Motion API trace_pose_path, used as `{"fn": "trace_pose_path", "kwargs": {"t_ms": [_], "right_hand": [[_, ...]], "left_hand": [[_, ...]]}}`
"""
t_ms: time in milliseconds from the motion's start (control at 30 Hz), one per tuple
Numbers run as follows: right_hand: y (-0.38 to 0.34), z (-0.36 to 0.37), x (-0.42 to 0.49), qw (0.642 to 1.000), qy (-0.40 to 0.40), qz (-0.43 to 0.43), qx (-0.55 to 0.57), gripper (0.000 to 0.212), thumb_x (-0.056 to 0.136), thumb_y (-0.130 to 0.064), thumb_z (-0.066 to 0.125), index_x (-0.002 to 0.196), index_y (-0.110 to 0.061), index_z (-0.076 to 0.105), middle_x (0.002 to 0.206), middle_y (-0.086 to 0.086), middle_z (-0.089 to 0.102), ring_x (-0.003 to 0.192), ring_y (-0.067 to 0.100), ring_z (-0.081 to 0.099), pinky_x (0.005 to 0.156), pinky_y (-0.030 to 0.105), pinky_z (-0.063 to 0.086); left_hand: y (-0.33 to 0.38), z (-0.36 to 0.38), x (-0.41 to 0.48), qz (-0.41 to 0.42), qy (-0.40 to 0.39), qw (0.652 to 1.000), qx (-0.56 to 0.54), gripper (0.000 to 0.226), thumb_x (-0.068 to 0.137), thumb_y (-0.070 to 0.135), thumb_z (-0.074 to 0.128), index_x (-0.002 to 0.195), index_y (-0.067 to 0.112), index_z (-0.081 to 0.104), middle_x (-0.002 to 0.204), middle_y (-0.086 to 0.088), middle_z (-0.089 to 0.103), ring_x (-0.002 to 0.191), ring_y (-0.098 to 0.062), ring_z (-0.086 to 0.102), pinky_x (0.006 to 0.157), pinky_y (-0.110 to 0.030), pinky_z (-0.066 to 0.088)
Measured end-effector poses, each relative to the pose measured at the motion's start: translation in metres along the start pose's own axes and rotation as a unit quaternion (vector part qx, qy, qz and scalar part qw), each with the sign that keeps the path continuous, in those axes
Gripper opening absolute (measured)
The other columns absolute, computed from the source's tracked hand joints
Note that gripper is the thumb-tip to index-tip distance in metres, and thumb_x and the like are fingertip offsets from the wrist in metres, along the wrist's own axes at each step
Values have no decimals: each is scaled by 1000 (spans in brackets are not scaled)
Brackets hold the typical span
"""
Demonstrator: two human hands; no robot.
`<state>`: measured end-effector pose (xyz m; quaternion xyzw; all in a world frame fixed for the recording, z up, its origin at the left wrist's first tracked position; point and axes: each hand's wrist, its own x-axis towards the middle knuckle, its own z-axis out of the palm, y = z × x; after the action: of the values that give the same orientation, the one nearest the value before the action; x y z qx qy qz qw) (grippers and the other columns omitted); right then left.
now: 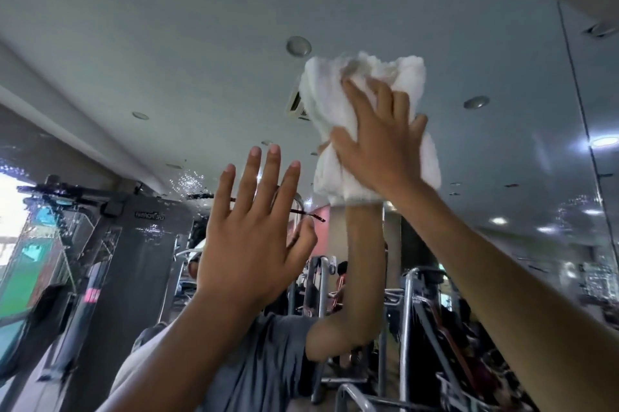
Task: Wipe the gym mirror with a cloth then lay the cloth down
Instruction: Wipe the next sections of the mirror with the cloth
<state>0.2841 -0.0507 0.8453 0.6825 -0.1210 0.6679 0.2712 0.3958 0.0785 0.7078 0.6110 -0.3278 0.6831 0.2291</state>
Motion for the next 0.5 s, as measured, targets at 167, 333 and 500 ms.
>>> {"fn": "trace_pose_path", "kwargs": {"t_ms": [167, 333, 500], "right_hand": [[54, -8, -43, 938, -55, -341, 25, 72, 78, -51, 45, 147, -33, 35, 152, 4, 34, 133, 25, 34, 97, 52, 29], [72, -10, 15, 992, -9, -125, 7, 73, 74, -59, 40, 139, -27, 47, 143, 8, 46, 128, 34, 41, 95, 58, 41], [-19, 0, -20, 999, 32, 8, 8, 67, 80, -60, 34, 134, -25, 51, 137, 7, 48, 122, 28, 41, 94, 48, 33]], "left_hand": [[3, -2, -20, -7, 0, 1000, 9, 76, 97, 50, 35, 155, 0, 30, 164, -18, 20, 153, -33, 16, 123, -54, 14], [3, -3, -20, -4, 1, 1000, 13, 77, 97, 50, 37, 154, 0, 28, 164, -19, 20, 153, -34, 17, 122, -53, 12], [1, -6, -21, -7, -13, 1000, -6, 73, 99, 47, 33, 156, 2, 26, 164, -16, 18, 154, -30, 14, 124, -50, 9]]}}
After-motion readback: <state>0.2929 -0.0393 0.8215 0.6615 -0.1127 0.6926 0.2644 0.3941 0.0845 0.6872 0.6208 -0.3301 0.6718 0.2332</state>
